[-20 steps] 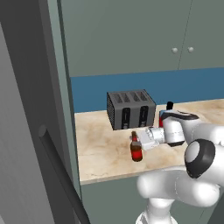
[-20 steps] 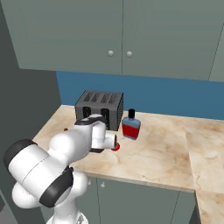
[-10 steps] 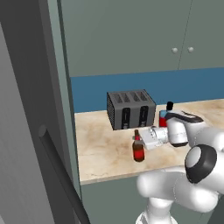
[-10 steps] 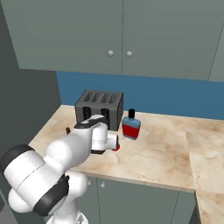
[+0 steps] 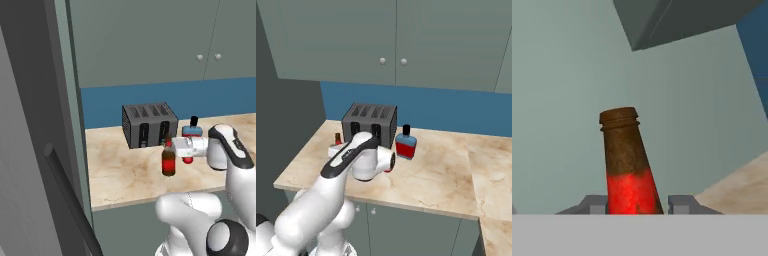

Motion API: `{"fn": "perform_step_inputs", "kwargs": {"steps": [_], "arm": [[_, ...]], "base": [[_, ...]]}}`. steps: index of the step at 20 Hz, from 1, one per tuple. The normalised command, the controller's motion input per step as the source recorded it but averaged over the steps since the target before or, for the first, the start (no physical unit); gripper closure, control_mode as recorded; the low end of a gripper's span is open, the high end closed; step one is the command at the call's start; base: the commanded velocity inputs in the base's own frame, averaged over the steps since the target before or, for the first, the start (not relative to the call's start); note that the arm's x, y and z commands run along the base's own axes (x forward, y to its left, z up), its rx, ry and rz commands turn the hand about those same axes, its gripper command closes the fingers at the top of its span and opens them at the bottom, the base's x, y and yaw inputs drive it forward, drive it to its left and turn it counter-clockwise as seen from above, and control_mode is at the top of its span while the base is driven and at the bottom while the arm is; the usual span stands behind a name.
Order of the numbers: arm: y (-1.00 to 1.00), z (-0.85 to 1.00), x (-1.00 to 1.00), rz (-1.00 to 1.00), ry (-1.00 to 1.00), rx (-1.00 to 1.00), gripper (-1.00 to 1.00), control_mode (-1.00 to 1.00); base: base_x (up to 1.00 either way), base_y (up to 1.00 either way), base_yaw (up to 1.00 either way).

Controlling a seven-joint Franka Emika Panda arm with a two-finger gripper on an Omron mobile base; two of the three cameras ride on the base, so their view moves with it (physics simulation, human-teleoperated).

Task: Place the beer and liquor on the top shelf of the fridge to keep them out of children's reach, and place the tomato on lower shelves for easy access.

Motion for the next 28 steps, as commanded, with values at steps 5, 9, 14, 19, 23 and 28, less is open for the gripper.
{"fn": "perform_step_inputs", "kwargs": {"steps": [5, 9, 14, 19, 23, 28], "arm": [[-0.05, 0.84, -0.42, -0.45, 0.11, 0.00, 1.00, -1.00], [0.01, 0.73, -0.47, -0.32, 0.02, -0.07, 1.00, -1.00], [0.07, 0.71, -0.52, -0.16, 0.03, -0.24, 1.00, -1.00], [0.00, 0.69, -0.49, -0.11, 0.15, -0.28, 1.00, -1.00], [0.06, 0.33, -0.44, -0.12, 0.18, -0.30, 1.00, -1.00], [0.06, 0.21, -0.34, -0.16, 0.10, -0.21, 1.00, -1.00]], "base": [[0.00, 0.00, 0.00], [0.00, 0.00, 0.00], [0.00, 0.00, 0.00], [0.00, 0.00, 0.00], [0.00, 0.00, 0.00], [0.00, 0.00, 0.00]]}}
